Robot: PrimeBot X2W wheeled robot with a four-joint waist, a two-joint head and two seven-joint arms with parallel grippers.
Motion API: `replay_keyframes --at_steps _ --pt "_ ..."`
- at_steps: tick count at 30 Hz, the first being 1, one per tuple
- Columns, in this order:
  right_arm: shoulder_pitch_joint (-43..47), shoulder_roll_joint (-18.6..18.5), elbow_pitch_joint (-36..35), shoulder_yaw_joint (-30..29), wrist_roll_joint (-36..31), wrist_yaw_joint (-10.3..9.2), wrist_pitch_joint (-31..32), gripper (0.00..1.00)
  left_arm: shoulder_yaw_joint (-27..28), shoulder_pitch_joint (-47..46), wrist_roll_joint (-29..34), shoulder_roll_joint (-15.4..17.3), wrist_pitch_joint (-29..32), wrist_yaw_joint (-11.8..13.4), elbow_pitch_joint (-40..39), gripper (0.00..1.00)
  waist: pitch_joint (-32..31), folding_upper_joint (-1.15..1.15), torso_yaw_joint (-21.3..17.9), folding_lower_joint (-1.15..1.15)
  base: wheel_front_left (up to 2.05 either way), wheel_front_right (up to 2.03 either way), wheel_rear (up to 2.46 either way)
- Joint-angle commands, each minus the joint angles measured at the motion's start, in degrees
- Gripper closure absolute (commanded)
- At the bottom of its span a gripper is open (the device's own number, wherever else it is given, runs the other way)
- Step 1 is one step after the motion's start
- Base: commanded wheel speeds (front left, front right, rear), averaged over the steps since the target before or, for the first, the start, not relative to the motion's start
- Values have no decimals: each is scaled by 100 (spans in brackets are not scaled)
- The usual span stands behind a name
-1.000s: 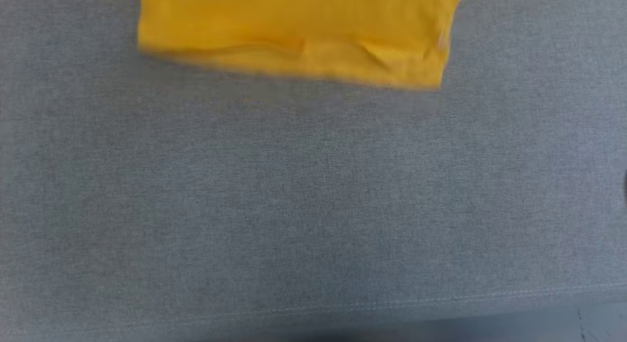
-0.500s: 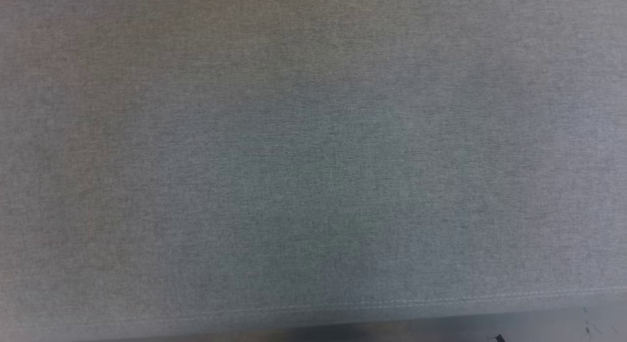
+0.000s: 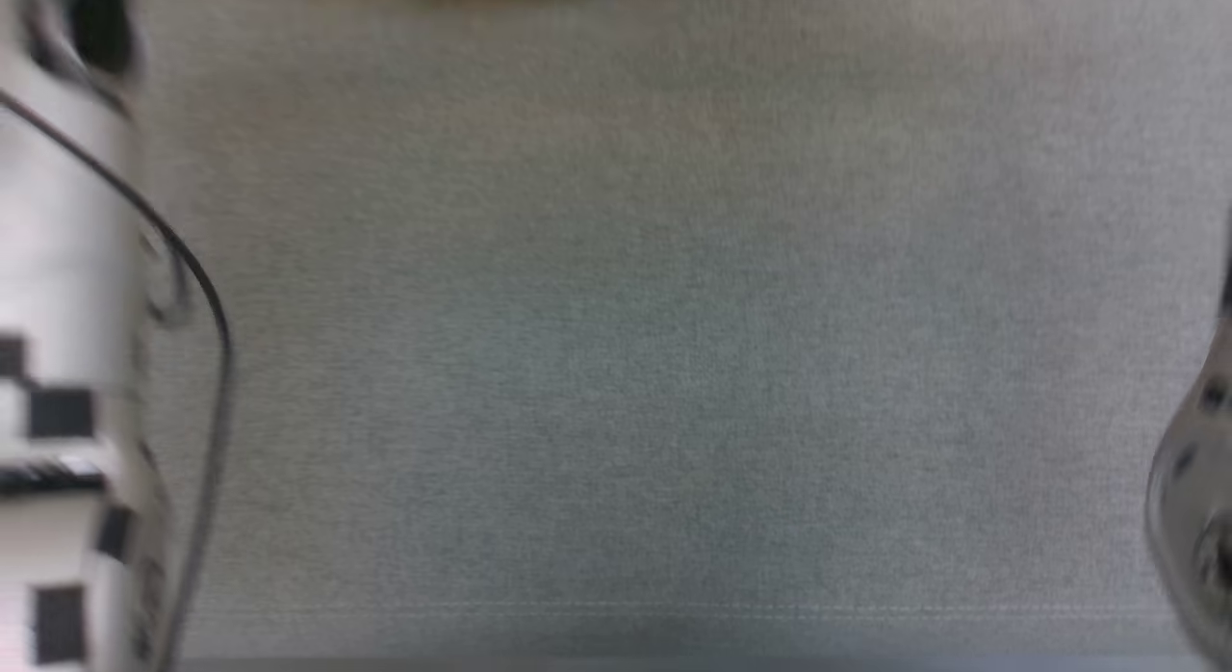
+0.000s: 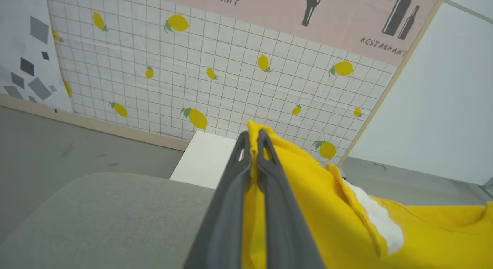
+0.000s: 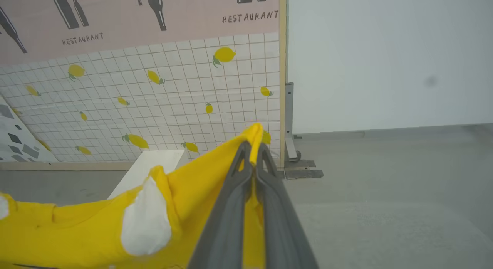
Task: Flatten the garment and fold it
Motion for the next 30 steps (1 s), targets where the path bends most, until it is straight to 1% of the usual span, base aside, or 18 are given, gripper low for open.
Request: replay_keyframes --at_steps 1,3,5,9,10,14,17,20,24,27,29,30 --pt "514 -70 -140 52 225 -8 -26 100 18 393 -127 -106 -88 -56 39 100 -610 0 290 0 0 0 0" --pt "1125 -49 -338 14 600 -8 -28 100 37 838 -262 -215 -153 -110 53 100 -836 0 318 0 0 0 0" --pt "1957 -25 -567 60 951 -8 71 100 73 1444 -435 -319 -137 -152 85 100 -1070 0 341 0 0 0 0" --pt "3307 63 -917 -17 1456 -8 232 100 213 2444 -746 -496 -126 -175 98 100 -1373 0 346 0 0 0 0" --pt "3768 98 -991 -45 1600 -8 327 100 236 2797 -832 -577 -113 -181 88 100 -1460 0 349 0 0 0 0" --pt "4886 168 -1245 -202 1830 -8 361 100 283 3821 -1008 -769 -109 -147 -20 100 -1653 0 327 0 0 0 0" --pt "5507 195 -1397 -364 1740 -8 177 100 419 4486 -1117 -784 -138 25 -126 100 -1760 0 274 0 0 0 0" --pt "6046 213 -1455 -476 1604 -8 53 100 502 5111 -1113 -721 -125 287 -274 100 -1856 0 219 0 0 0 0" --pt "6546 220 -1556 -551 1477 -8 6 100 512 5654 -1058 -663 -33 554 -552 100 -1912 0 212 0 0 0 0" --pt "6748 222 -1656 -471 1306 -8 106 100 409 5836 -911 -601 57 726 -788 100 -1912 0 219 0 0 0 0" --pt "6813 206 -1736 -281 1048 -8 261 100 170 5896 -560 -453 109 908 -934 100 -1893 0 212 0 0 0 0" --pt "6823 145 -1778 -97 840 -8 393 100 13 5912 -367 -383 170 978 -1006 100 -1876 0 205 0 0 0 0"
